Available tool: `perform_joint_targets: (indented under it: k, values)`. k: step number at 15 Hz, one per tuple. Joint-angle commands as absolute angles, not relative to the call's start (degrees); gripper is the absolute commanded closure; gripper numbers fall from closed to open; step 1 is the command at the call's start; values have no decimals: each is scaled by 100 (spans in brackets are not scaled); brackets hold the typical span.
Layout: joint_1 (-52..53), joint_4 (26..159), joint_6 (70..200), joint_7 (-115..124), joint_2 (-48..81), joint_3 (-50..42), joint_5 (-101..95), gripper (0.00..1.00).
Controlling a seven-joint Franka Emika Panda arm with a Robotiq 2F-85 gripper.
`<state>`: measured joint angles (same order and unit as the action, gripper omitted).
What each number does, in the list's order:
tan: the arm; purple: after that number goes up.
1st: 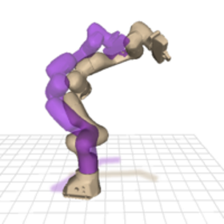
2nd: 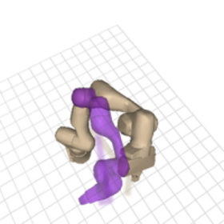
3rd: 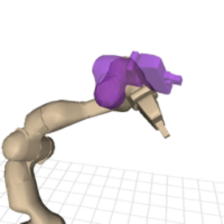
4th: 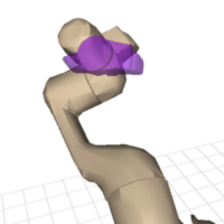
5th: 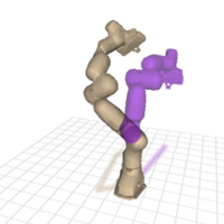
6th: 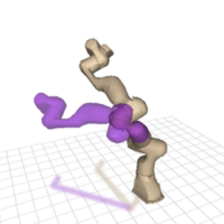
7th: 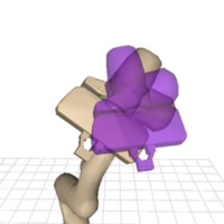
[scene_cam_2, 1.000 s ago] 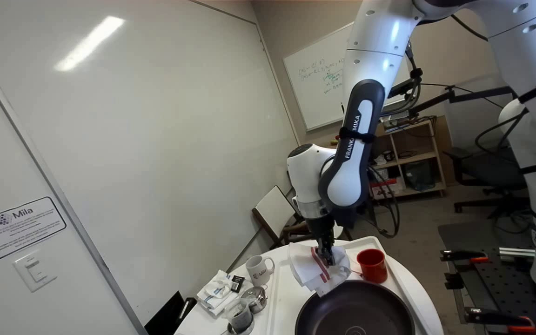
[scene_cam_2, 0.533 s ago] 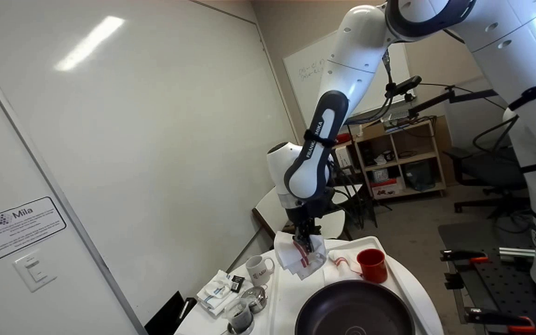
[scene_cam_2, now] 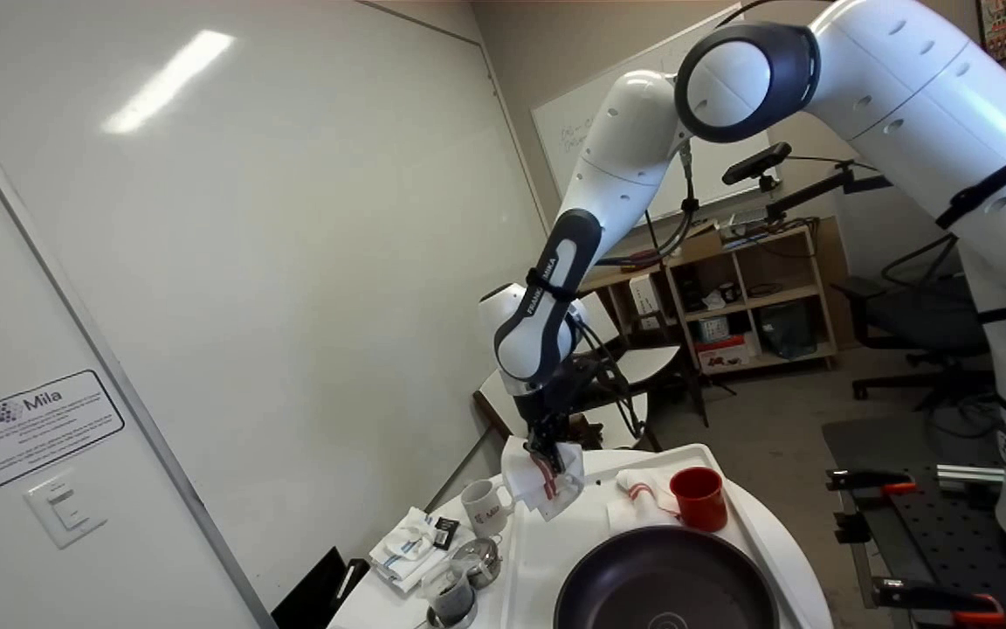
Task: Use the white cloth to wipe the inside of the pan
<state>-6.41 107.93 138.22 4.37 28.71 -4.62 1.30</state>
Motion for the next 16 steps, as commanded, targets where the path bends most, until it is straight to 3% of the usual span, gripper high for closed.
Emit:
perform_joint_targets:
  k: [1, 6, 7, 12, 13, 16]
  values:
    - [-821, 9768, 13348, 311, 3603, -373, 447, 91]
    - [-808, 9249, 13238, 446, 4027, -364, 519, 91]
    - [-792, 9543, 13364, 424, 3893, -429, 429, 83]
    - [-778, 9392, 13364, 429, 3983, -404, 431, 83]
    - [-803, 9305, 13301, 433, 4027, -395, 463, 91]
    - [-945, 8886, 13051, 464, 4328, -428, 555, 91]
